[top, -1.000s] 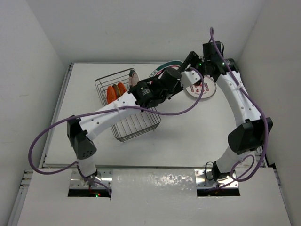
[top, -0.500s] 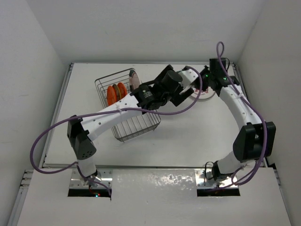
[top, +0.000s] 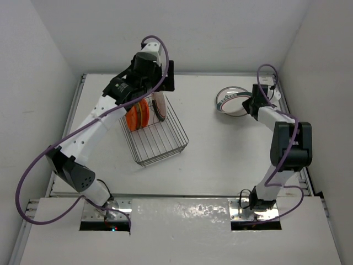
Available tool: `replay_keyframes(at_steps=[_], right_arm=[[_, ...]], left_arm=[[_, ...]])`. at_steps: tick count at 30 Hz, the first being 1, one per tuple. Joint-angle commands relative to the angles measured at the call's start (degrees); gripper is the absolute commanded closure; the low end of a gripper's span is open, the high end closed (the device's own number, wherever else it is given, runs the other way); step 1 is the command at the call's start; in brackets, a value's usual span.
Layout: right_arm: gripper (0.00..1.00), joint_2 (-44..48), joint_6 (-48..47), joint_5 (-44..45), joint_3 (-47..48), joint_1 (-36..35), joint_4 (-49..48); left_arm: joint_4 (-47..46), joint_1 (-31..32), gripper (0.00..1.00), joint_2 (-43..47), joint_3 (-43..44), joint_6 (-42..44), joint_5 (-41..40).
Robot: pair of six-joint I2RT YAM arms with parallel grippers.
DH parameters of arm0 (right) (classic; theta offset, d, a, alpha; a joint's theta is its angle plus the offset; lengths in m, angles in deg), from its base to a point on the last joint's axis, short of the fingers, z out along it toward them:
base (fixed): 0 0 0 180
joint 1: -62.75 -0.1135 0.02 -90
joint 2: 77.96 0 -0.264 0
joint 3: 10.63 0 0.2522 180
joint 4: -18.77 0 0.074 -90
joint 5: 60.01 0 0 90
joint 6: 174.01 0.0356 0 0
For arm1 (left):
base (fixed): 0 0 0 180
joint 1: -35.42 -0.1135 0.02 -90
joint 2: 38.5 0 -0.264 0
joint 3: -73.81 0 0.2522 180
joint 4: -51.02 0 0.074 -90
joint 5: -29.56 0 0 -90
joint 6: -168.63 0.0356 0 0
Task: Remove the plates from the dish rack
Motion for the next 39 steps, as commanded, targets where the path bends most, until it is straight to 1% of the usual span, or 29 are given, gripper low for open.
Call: replay_keyframes(at_steps=[1, 4, 5, 6, 7, 8, 9, 10, 11, 12, 13, 14, 15, 16, 17, 18, 19, 20, 21, 22, 24, 28, 30, 32, 34, 35, 36, 38, 39], right_arm=[[0.99, -2.1, 1.58, 2.88, 0.65, 0.31, -8.78], [0.9, -4.03, 1.41, 2.88, -0.06, 0.75, -9.59], [0.67, -4.91, 0.45, 2.36, 1.95, 0.75, -8.98], [0.56, -5.88, -0.26, 1.48, 3.27, 0.75, -7.92], [0.44, -8.41, -0.79, 0.08, 5.11, 0.84, -4.0], [0.27, -9.65, -0.88, -0.98, 8.7, 0.93, -2.13], [0.2, -10.88, -1.23, -2.2, 10.04, 1.02, -1.24], [0.1, -12.03, -1.15, -2.83, 11.44, 1.1, 2.77], [0.01, -12.56, -0.97, -3.35, 13.2, 1.11, 3.94], [0.01, -13.26, -0.71, -4.4, 14.7, 1.11, 5.78], [0.01, -14.23, -1.49, -5.2, 17.23, 1.02, 13.8], [0.01, -16.32, -2.54, -5.47, 23.0, 0.93, 17.97], [0.01, -17.39, -3.42, -6.25, 25.5, 0.84, 22.28], [0.01, -18.62, -5.87, -6.78, 28.31, 0.32, 31.98], [0.01, -21.33, -7.46, -5.74, 34.16, -0.03, 36.86], [0.01, -22.31, -9.21, -4.43, 36.48, -0.21, 46.13], [0.01, -22.58, -9.41, -3.02, 37.55, -0.21, 49.18], [0.01, -20.84, -9.32, -0.14, 36.0, -0.3, 50.61], [0.01, -19.0, -9.84, 1.37, 33.98, -0.39, 49.75], [0.01, -16.89, -10.02, 2.69, 29.0, -0.39, 48.61], [0.01, -10.56, -10.64, 5.6, 24.75, -0.48, 45.97], [0.01, -2.56, -13.0, 6.14, 19.2, -1.7, 45.8], [0.01, 2.1, -15.64, 6.92, 16.14, -4.59, 44.12], [0.01, 5.43, -17.05, 7.71, 14.19, -7.05, 44.02], [0.01, 7.29, -17.84, 8.15, 12.96, -8.91, 43.94], [0.01, 8.17, -18.45, 8.5, 12.52, -10.92, 44.12], [0.01, 10.27, -18.81, 9.46, 11.56, -11.89, 44.03], [0.01, 12.39, -19.6, 10.26, 10.67, -13.82, 43.24], [0.01, 13.35, -19.78, 10.09, 10.23, -14.1, 43.15]], left_arm=[[0.88, -1.13, 0.0, 0.52, -0.96, -4.12, 4.42], [0.44, -2.97, 0.0, 0.09, -0.79, -7.1, 6.53], [0.79, -4.02, 0.0, -0.18, -0.35, -9.11, 7.06], [1.05, -4.73, 0.0, -0.62, -0.17, -10.0, 8.45], [2.01, -5.35, 0.0, -1.67, 0.09, -10.97, 8.99], [2.54, -6.31, 0.0, -2.2, 0.62, -12.29, 9.43], [2.9, -6.75, 0.0, -2.73, 0.79, -12.73, 9.52], [3.33, -7.02, 0.0, -3.69, 0.71, -13.35, 9.61], [3.51, -7.8, 0.0, -4.05, 0.8, -14.4, 9.78], [3.69, -8.25, 0.0, -4.48, 0.88, -15.02, 10.4], [4.04, -8.6, 0.0, -5.53, 1.23, -15.72, 10.58], [4.3, -9.3, 0.0, -6.06, 1.67, -16.86, 10.75], [4.65, -9.57, 0.0, -6.68, 2.02, -17.3, 10.49], [5.09, -9.66, 0.0, -8.16, 2.9, -17.57, 10.32], [5.44, -9.75, 0.0, -8.79, 3.51, -18.01, 9.62], [6.14, -9.83, 0.0, -10.1, 4.57, -18.1, 9.35], [6.24, -9.75, 0.0, -10.64, 4.92, -18.53, 8.91], [6.41, -9.83, 0.0, -11.16, 5.1, -18.89, 8.56], [6.5, -9.83, 0.0, -11.86, 5.45, -19.15, 8.47], [6.42, -9.83, 0.0, -12.22, 5.72, -19.76, 8.21], [5.8, -9.83, 0.0, -13.36, 6.15, -20.03, 8.73], [5.19, -9.83, 0.0, -15.56, 7.3, -22.4, 9.61], [4.74, -9.83, 0.0, -16.79, 7.56, -23.63, 9.61], [5.09, -9.75, 0.0, -17.84, 7.74, -24.77, 7.42], [3.79, -9.83, 0.04, -18.55, 7.22, -24.87, 6.19], [3.26, -9.83, 0.09, -20.03, 7.82, -24.95, 6.18], [2.99, -9.83, 0.29, -21.0, 8.61, -24.43, 6.53], [3.95, -9.83, 0.45, -24.07, 11.41, -24.43, 6.97], [3.69, -9.83, 0.57, -24.61, 11.87, -24.51, 7.23]])
